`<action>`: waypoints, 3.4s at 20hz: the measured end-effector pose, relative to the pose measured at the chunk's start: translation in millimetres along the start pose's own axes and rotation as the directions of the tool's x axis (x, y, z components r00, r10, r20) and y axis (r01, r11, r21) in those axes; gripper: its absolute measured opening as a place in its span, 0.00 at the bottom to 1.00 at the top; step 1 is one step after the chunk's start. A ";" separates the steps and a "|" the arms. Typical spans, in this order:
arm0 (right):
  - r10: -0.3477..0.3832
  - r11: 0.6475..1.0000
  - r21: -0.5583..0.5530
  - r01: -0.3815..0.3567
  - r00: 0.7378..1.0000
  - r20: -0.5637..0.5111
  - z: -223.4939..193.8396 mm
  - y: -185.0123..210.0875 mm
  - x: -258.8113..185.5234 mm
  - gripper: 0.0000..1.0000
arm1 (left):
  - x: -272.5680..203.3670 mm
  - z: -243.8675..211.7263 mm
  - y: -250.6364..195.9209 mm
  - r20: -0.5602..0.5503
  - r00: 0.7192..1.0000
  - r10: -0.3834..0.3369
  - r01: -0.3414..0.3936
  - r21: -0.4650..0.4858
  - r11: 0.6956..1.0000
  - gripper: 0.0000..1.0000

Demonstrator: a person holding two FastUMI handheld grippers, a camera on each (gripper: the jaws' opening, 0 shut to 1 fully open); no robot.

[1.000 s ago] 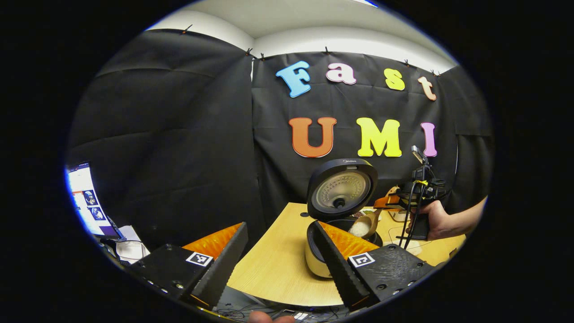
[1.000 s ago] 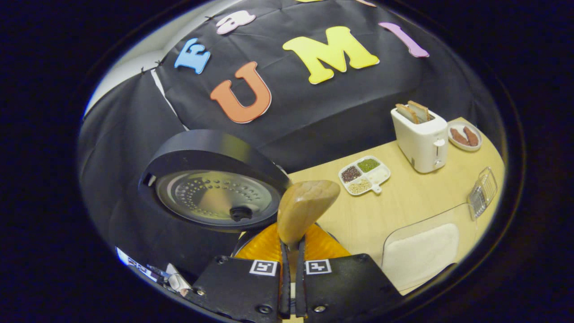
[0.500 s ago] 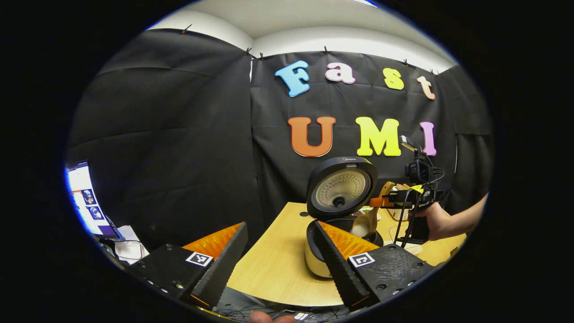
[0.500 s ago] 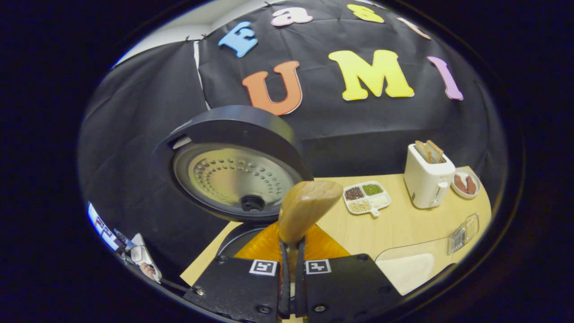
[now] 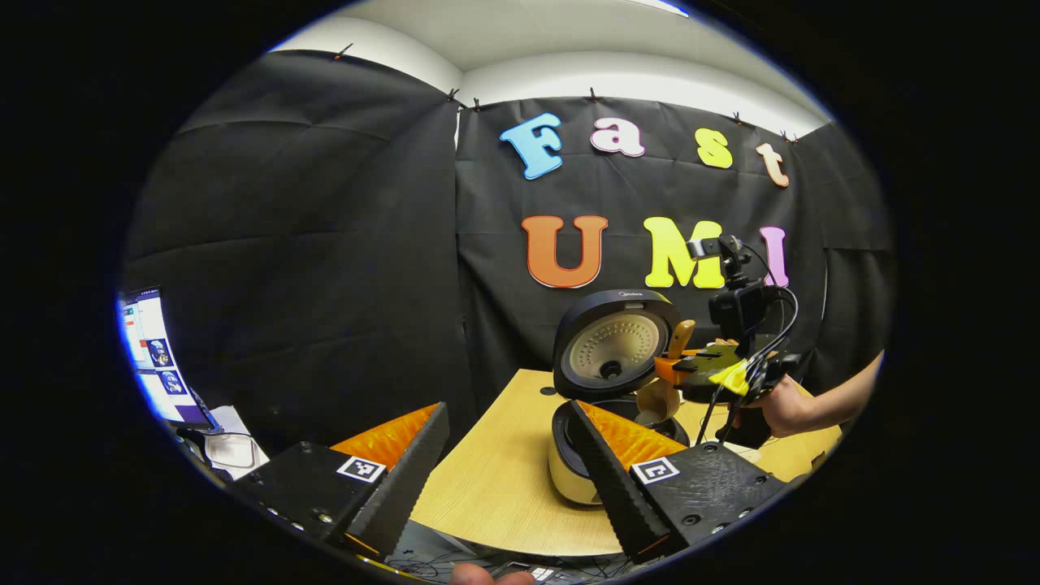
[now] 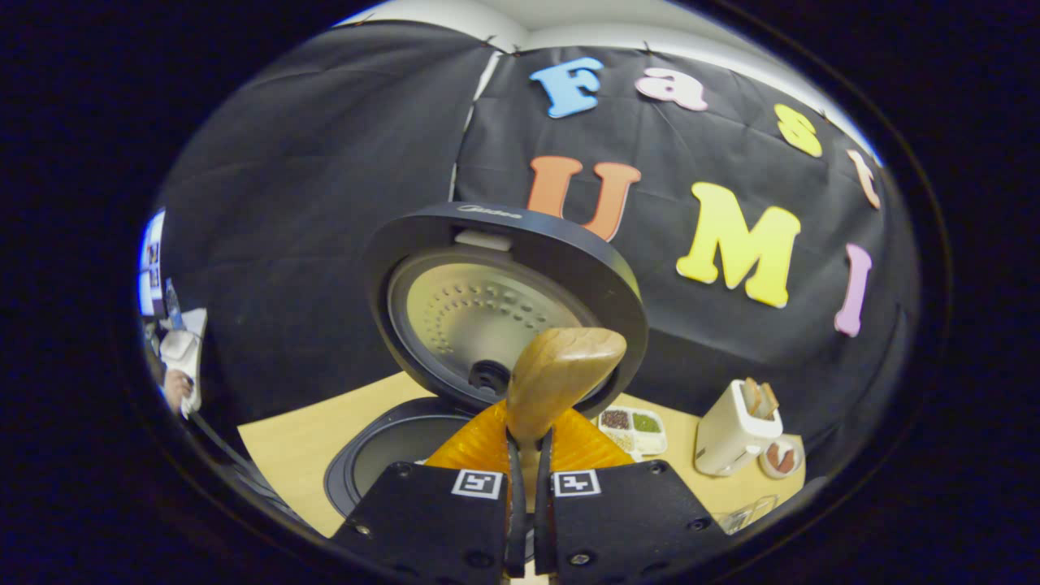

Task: Close the left gripper, press the button to open the rice cooker; take a wooden spoon from the chopstick holder with the right hand, scoop a spoonful of rice and pour it into the rice cooker, then put the wooden spoon back into the chopstick holder.

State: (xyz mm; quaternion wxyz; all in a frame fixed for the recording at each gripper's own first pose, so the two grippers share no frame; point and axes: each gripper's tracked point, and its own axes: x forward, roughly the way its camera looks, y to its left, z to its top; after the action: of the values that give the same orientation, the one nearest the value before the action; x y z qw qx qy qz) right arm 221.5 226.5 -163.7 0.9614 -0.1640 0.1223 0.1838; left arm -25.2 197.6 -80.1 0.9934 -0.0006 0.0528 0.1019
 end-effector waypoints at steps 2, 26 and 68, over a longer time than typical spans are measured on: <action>0.008 0.997 -0.072 -0.007 1.000 0.016 -2.1 6.9 -0.3 0.10 | -1.6 1.1 -1.9 0.003 1.000 -0.004 0.004 0.006 1.000 0.95; 0.179 0.788 0.573 -0.227 0.974 0.139 40.5 -42.7 -60.3 0.10 | -9.7 32.4 -54.7 0.028 1.000 0.000 0.000 -0.008 1.000 0.95; -0.217 0.654 0.667 0.357 0.933 -0.287 -310.4 -406.1 -107.5 0.12 | 13.0 32.2 -201.3 -0.066 0.995 0.070 -0.068 0.027 0.997 0.98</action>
State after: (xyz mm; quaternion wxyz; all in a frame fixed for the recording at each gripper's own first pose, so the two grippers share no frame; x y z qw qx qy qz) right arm 230.1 -275.9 -306.6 0.9510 0.1853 0.2429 -0.0479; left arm 31.6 3.5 -51.3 0.9869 0.0098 0.0872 0.1353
